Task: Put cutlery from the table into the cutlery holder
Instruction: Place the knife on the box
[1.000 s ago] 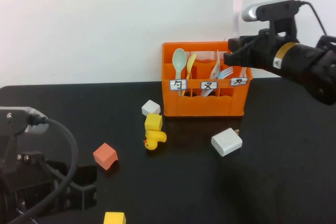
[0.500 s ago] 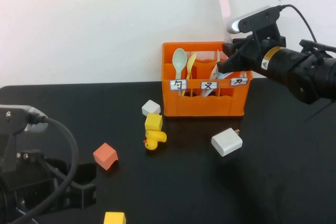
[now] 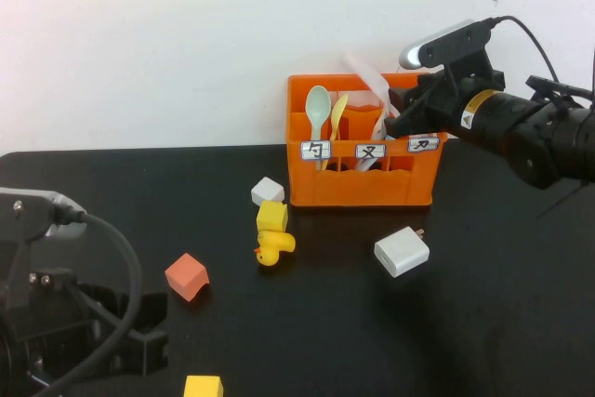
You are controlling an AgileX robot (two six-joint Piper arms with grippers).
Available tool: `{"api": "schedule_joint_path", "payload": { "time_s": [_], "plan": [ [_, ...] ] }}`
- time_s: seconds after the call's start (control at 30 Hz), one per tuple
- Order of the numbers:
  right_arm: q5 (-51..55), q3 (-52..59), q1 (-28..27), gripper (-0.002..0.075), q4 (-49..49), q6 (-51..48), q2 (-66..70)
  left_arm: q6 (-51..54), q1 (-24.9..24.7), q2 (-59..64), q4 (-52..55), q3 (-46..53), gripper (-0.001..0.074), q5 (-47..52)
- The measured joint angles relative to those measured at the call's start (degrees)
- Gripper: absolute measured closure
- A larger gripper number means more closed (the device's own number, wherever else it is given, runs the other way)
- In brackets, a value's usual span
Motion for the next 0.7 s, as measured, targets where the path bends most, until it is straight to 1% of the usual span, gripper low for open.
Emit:
{"api": "schedule_joint_path", "payload": {
  "time_s": [0.13, 0.23, 0.33, 0.37, 0.5, 0.57, 0.6, 0.7],
  "plan": [
    [0.0, 0.0, 0.0, 0.0344, 0.75, -0.09, -0.13, 0.0, 0.0, 0.0, 0.45, 0.0, 0.0736, 0.0],
    [0.78, 0.0, 0.0, 0.0356, 0.73, -0.21, -1.57, -0.11, 0.16, 0.0, 0.47, 0.0, 0.0736, -0.37],
    [3.81, 0.0, 0.0, 0.0426, -0.3, -1.6, -5.7, -0.5, 1.14, -1.25, 0.9, 0.0, 0.0736, -0.62],
    [5.7, 0.0, 0.0, 0.0463, -1.06, -2.13, -7.69, -0.62, 1.65, -2.0, 1.2, 0.0, 0.0736, -0.72],
    [18.03, 0.0, 0.0, 0.0627, -4.23, -2.62, -16.59, -3.44, 4.15, -6.61, 4.94, 0.0, 0.0736, -0.84],
    [22.86, 0.64, 0.0, 0.068, -5.38, -2.67, -20.99, -5.46, 5.7, -10.04, 6.93, 0.0, 0.0736, -0.87],
    [24.32, 1.78, 0.0, 0.0697, -5.98, -2.76, -23.59, -6.26, 6.42, -11.84, 7.92, 0.0, 0.0736, -0.97],
    [25.35, 8.36, 0.0, 0.0719, -8.17, -2.76, -31.62, -7.76, 8.08, -16.89, 9.85, 0.0, 0.0736, -0.97]
  ]
}}
